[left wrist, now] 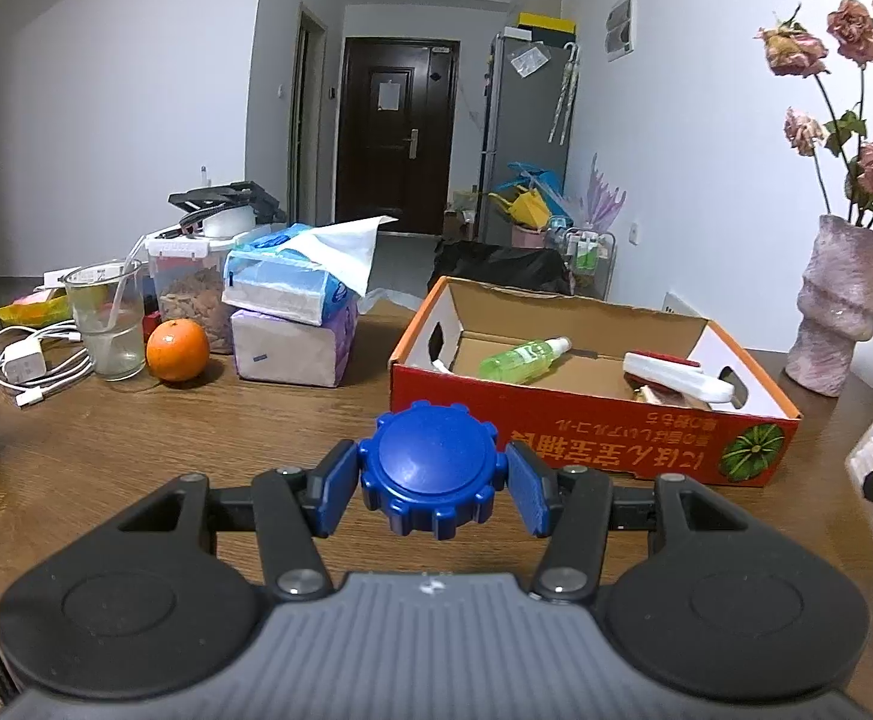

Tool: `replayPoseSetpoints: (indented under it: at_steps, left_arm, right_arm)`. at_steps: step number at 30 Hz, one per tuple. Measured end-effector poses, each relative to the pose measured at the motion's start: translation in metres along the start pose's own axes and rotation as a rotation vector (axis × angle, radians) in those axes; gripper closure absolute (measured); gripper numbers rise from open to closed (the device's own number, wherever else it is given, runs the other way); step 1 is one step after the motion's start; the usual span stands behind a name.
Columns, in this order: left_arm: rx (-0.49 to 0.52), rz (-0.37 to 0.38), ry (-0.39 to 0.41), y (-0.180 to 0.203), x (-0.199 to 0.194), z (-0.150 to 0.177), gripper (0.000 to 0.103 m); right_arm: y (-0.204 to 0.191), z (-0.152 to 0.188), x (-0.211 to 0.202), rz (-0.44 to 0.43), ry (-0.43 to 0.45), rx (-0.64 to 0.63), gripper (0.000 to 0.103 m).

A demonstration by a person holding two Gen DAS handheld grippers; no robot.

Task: Organize rigid objects
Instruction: 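Carry the blue cap and clear container with both tools over the box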

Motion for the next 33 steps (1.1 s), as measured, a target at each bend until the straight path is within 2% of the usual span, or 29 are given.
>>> replayPoseSetpoints:
  at_steps: [17, 33]
  left_arm:
    - [-0.022, 0.033, 0.054, 0.014, -0.013, -0.022, 0.048]
    - [-0.055, 0.035, 0.067, 0.02, 0.027, -0.052, 0.048]
  right_arm:
    - [-0.088, 0.009, -0.026, -0.167, 0.017, -0.019, 0.063]
    - [-0.126, -0.017, 0.008, -0.24, 0.032, 0.033, 0.063]
Point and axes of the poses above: each gripper's, at about its wrist camera, not at the fingertips, and x roughly the way its jaws point, y to its right, z to its underside, the point moved 10 cm from there along x, roughly the way its jaws point, and after that the axes turned 12 degrees about x, right-handed, at the moved point
